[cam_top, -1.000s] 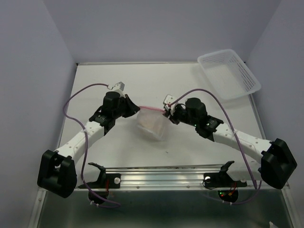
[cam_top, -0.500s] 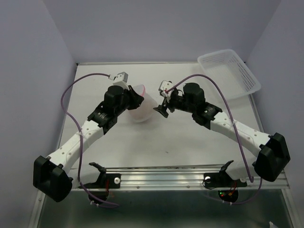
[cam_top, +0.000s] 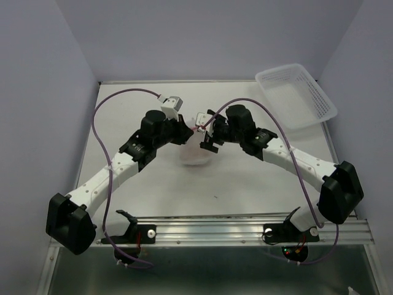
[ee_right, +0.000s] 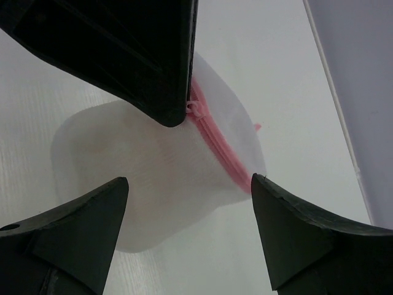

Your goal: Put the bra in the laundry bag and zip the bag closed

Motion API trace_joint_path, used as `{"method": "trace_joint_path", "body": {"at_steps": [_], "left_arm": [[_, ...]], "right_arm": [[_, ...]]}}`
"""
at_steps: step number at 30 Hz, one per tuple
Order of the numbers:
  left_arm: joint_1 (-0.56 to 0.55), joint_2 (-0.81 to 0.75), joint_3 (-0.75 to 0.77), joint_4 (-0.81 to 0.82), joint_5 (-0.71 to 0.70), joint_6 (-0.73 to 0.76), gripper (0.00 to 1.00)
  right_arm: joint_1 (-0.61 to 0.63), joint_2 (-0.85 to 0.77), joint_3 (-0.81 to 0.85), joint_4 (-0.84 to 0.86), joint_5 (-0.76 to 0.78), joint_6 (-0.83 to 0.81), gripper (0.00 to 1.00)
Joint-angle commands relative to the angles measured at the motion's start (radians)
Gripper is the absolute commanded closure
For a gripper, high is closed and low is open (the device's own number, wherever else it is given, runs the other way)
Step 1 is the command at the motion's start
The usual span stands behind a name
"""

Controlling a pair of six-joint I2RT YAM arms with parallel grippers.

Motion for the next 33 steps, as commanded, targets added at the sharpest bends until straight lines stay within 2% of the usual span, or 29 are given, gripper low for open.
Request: {"method": "trace_joint_path", "body": {"at_steps": [1,10,18,19,20,22,23,26,29,33], "left_arm": [[-0.005,-0.020,-0.025,0.097,0.076,0.122,1.00],[-0.005,-0.007,-0.053,0.126,0.139,0.158,1.00],[-0.005,-0.002,-0.053,0.137,0.156,0.133,1.00],[-0.005,-0.003,-0.054,0.137,0.157,0.133,1.00],[-0.005,-0.003,-0.056,0.137,0.154,0.130,1.00],[-0.007,-0.002,-0.062,0.136,0.147,0.128,1.00],[-0.005,0.001,-0.065,0.134,0.141,0.125,1.00],[-0.005,0.000,-0.086,0.137,0.099,0.095,1.00],[-0.002,-0.017,-0.123,0.160,0.033,0.052,1.00],[0.036,-0.013,-0.162,0.133,-0.030,0.012,1.00]], "right_arm": [[0.001,0.014,0.061,-0.065,-0.017,-0.095,0.13],[0.001,0.039,0.094,-0.111,-0.045,-0.111,0.14],[0.001,0.099,0.144,-0.108,-0.053,-0.066,0.27],[0.001,0.116,0.152,-0.110,-0.051,-0.060,0.32],[0.001,0.120,0.166,-0.110,-0.050,-0.054,0.44],[0.001,0.126,0.175,-0.107,-0.045,-0.049,0.62],[0.001,0.123,0.177,-0.105,-0.037,-0.057,0.74],[0.001,0.094,0.141,-0.076,-0.007,-0.075,0.84],[0.001,0.062,0.108,-0.050,0.028,-0.083,0.90],[0.001,0.030,0.065,-0.041,0.044,-0.089,0.92]]}}
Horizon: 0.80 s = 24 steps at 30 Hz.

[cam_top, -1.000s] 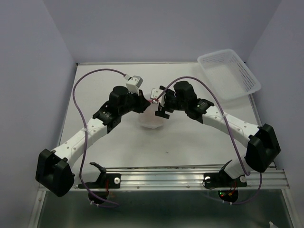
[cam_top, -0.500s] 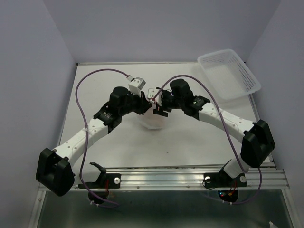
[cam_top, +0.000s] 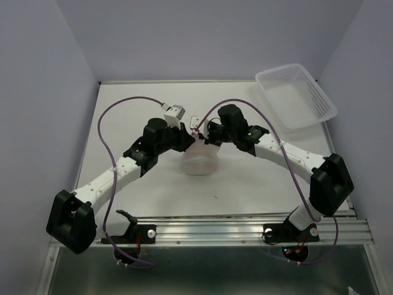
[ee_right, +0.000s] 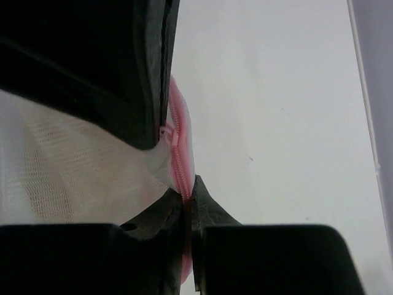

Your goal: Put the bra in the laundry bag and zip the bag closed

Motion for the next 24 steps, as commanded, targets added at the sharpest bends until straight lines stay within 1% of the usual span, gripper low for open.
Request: {"method": "trace_joint_path", "body": {"at_steps": [1,2,3,5,6,7,10,14,16,17,18,19,21,22,24], "left_arm": [[0.067,-0.012,-0.042,-0.012,-0.105,-0.061,1.00],[0.067,-0.010,-0.053,-0.012,-0.101,-0.072,1.00],[0.107,-0.007,-0.064,-0.006,-0.089,-0.084,1.00],[0.150,-0.010,-0.100,0.003,-0.069,-0.107,1.00],[0.192,-0.012,-0.126,0.014,-0.047,-0.124,1.00],[0.206,-0.016,-0.140,0.020,-0.041,-0.129,1.00],[0.251,-0.030,-0.174,0.026,-0.061,-0.138,1.00],[0.271,-0.001,-0.188,0.061,-0.067,-0.150,1.00],[0.274,0.016,-0.170,0.072,-0.059,-0.167,1.00],[0.273,0.014,-0.159,0.070,-0.046,-0.167,1.00],[0.273,0.008,-0.141,0.078,-0.009,-0.170,1.00],[0.271,-0.003,-0.133,0.081,0.002,-0.175,1.00],[0.262,-0.041,-0.096,0.074,0.008,-0.174,1.00],[0.257,-0.065,-0.084,0.063,-0.004,-0.174,1.00],[0.239,-0.087,-0.055,0.028,-0.032,-0.170,1.00]], "right_arm": [[0.000,-0.094,-0.027,0.076,0.051,-0.013,0.93],[0.000,-0.094,-0.030,0.083,0.060,-0.010,0.93],[0.000,-0.098,-0.037,0.087,0.066,-0.009,0.93],[0.000,-0.121,-0.064,0.113,0.078,-0.007,0.94],[0.000,-0.131,-0.076,0.123,0.080,-0.004,0.94],[0.000,-0.149,-0.089,0.136,0.080,-0.003,0.94],[0.000,-0.183,-0.130,0.164,0.075,0.010,0.94],[0.000,-0.226,-0.188,0.202,0.034,0.074,0.94],[0.000,-0.244,-0.236,0.259,0.029,0.102,0.93],[0.000,-0.250,-0.251,0.268,0.032,0.115,0.88],[0.000,-0.259,-0.264,0.273,0.032,0.138,0.80],[0.000,-0.259,-0.279,0.273,0.032,0.146,0.76],[0.000,-0.256,-0.282,0.267,0.028,0.178,0.62],[0.000,-0.253,-0.268,0.227,0.001,0.183,0.45],[0.000,-0.250,-0.247,0.205,-0.027,0.210,0.27]]}}
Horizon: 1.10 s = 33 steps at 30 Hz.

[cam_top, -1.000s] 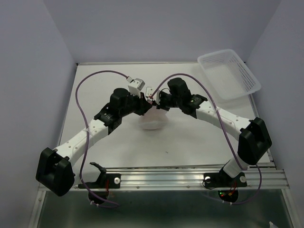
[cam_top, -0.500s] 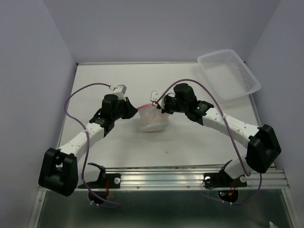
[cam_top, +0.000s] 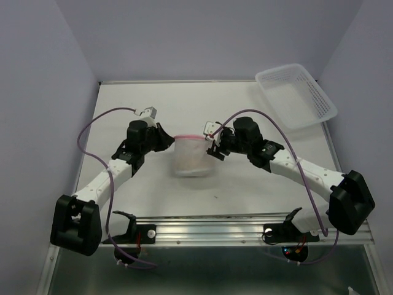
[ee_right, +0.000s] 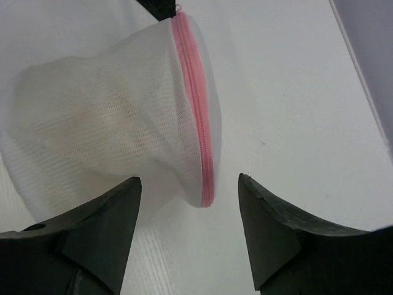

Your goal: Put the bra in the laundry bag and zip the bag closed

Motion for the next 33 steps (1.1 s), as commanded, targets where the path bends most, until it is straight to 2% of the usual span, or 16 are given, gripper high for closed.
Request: {"method": "trace_joint_path", "body": {"at_steps": [1,3,6,10,12,16,19,23,26,33], "left_arm": [[-0.021,-0.093,0.121,-0.010,-0.065,0.011,1.00],[-0.039,-0.108,0.142,-0.030,-0.085,0.011,1.00],[-0.119,-0.116,0.190,-0.053,-0.128,0.028,1.00],[-0.185,-0.099,0.250,-0.107,-0.198,0.049,1.00],[-0.196,-0.086,0.267,-0.130,-0.223,0.045,1.00],[-0.208,-0.070,0.282,-0.137,-0.251,-0.001,1.00],[-0.222,-0.058,0.282,-0.134,-0.248,-0.005,1.00],[-0.240,-0.049,0.274,-0.125,-0.211,0.044,1.00],[-0.250,-0.044,0.261,-0.111,-0.177,0.080,1.00],[-0.260,-0.033,0.247,-0.105,-0.146,0.121,1.00]], "right_arm": [[-0.005,-0.031,0.045,0.006,-0.066,0.083,0.24],[-0.005,-0.039,0.065,-0.021,-0.102,0.091,0.11],[-0.005,-0.034,0.096,-0.019,-0.146,0.094,0.07],[-0.005,-0.004,0.152,-0.019,-0.099,0.078,0.06],[-0.005,0.028,0.180,-0.008,-0.048,0.110,0.06],[-0.005,0.076,0.232,0.037,-0.053,0.143,0.05],[-0.005,0.099,0.232,0.076,-0.033,0.149,0.06],[-0.005,0.125,0.248,0.075,0.013,0.045,0.08],[-0.005,0.140,0.263,0.030,-0.013,-0.030,0.09],[-0.005,0.148,0.271,-0.021,-0.049,-0.070,0.09]]}}
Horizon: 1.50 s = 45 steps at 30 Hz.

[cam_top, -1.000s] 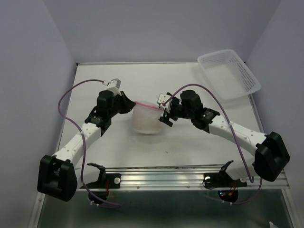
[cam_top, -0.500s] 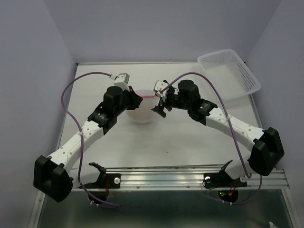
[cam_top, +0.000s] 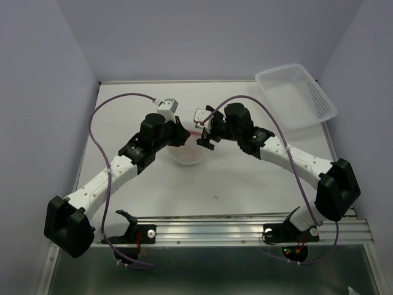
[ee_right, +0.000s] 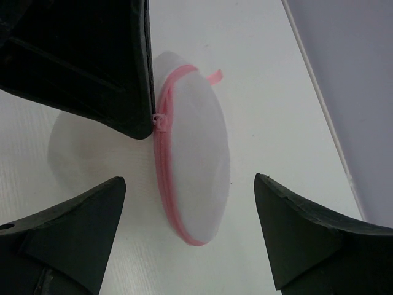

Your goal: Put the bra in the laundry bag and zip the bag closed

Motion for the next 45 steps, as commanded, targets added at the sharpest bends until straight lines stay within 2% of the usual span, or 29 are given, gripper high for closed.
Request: {"method": "trace_joint_path", "body": {"at_steps": [1,7,17,19,20,24,26,29,32,38,45], "left_arm": [[-0.007,0.001,0.016,0.066,0.028,0.050,1.00],[-0.012,0.008,0.020,0.078,0.029,0.021,1.00],[-0.015,0.025,0.028,0.057,-0.024,-0.074,1.00],[-0.015,0.025,0.029,0.046,-0.031,-0.074,1.00],[-0.015,0.021,0.026,0.045,-0.032,-0.074,1.00],[-0.015,0.007,0.014,0.028,-0.067,-0.077,1.00],[-0.015,-0.001,0.008,0.019,-0.081,-0.082,1.00],[-0.012,-0.018,-0.015,0.002,-0.167,-0.099,1.00],[0.020,-0.028,-0.046,-0.004,-0.182,-0.110,1.00],[0.193,-0.032,-0.124,0.017,-0.080,-0.142,1.00],[0.259,-0.001,-0.222,0.121,-0.012,-0.142,1.00]], "right_arm": [[-0.003,0.001,0.050,-0.009,-0.031,-0.051,0.09],[-0.003,0.058,0.079,-0.009,-0.070,-0.019,0.13],[-0.003,0.124,0.122,0.015,-0.053,0.126,0.30],[-0.003,0.121,0.111,0.014,-0.040,0.145,0.44],[-0.003,0.116,0.107,0.032,-0.034,0.146,0.58],[-0.003,0.082,0.062,0.087,-0.013,0.121,0.86],[-0.003,0.065,0.048,0.092,-0.022,0.104,0.92],[-0.003,0.033,0.022,0.094,-0.019,0.070,0.95],[-0.003,0.006,-0.008,0.095,-0.010,0.038,0.96],[-0.003,-0.056,-0.090,0.104,-0.036,-0.035,0.99],[-0.012,-0.137,-0.173,0.192,-0.068,-0.006,0.99]]}}
